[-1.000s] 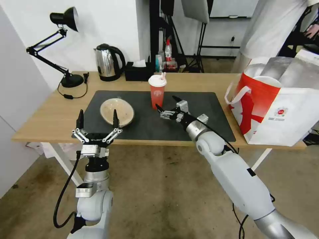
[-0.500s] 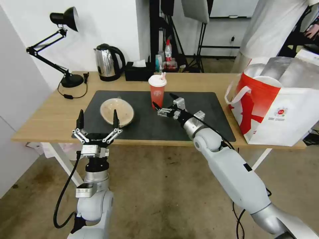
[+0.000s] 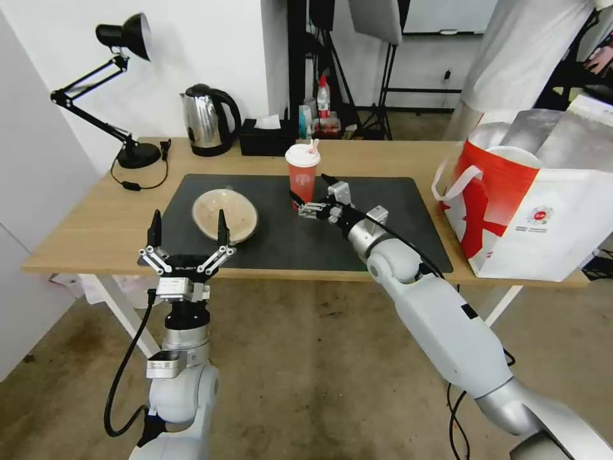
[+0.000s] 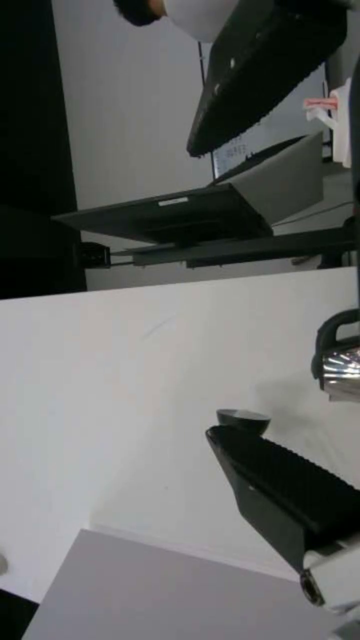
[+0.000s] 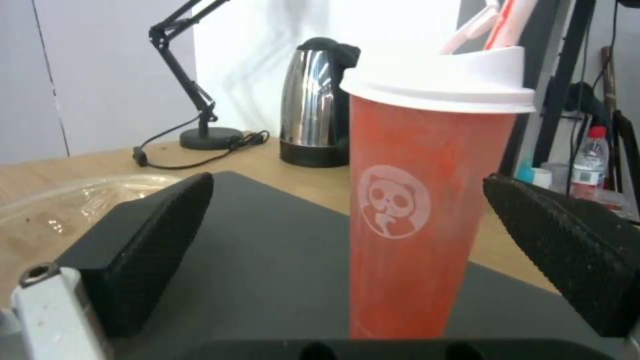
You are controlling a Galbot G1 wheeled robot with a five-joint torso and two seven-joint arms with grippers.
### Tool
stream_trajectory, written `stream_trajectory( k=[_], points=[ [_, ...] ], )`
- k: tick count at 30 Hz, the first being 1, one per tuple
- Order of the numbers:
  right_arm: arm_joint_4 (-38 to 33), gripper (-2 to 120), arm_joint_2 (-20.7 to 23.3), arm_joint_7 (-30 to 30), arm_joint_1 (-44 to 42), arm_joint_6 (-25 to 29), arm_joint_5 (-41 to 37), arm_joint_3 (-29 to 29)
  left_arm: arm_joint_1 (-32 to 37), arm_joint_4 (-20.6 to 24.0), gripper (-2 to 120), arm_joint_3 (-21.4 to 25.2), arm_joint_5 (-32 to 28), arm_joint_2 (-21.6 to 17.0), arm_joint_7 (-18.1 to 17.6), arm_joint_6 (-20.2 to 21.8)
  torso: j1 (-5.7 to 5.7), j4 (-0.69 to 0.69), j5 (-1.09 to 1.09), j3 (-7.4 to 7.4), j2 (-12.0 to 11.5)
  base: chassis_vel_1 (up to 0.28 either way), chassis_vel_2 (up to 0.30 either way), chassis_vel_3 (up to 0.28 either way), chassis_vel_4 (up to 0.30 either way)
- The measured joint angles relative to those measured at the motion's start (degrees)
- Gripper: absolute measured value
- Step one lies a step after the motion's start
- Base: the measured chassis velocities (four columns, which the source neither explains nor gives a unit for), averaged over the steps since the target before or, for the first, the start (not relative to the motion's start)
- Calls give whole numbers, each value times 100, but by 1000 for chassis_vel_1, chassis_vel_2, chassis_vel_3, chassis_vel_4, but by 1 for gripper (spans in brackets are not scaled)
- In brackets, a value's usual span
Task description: Pick up the trash from the table and place it into the takeout bag.
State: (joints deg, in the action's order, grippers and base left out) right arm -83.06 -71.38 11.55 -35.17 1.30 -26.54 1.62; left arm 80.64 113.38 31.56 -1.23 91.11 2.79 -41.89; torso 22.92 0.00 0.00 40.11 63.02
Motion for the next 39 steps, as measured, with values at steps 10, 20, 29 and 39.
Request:
stream_trajectory(
  k=[10,20,29,39],
  points=[
    [237,100,-104,-5,129,0,24,67,-25,-34,100,3,0,2,0,-4,0,-1,0,0,0,0,0,0,0],
    [456,100,-198,-5,234,6,70,91,-34,-50,100,7,0,3,0,-9,0,0,0,0,0,0,0,0,0],
    [537,97,-198,-5,259,29,110,88,-38,-73,100,2,0,5,-1,-12,0,0,0,0,0,0,0,0,0],
    [594,99,-208,-6,305,36,112,87,-37,-78,100,-4,0,6,0,-15,0,0,0,0,0,0,0,0,0]
  ],
)
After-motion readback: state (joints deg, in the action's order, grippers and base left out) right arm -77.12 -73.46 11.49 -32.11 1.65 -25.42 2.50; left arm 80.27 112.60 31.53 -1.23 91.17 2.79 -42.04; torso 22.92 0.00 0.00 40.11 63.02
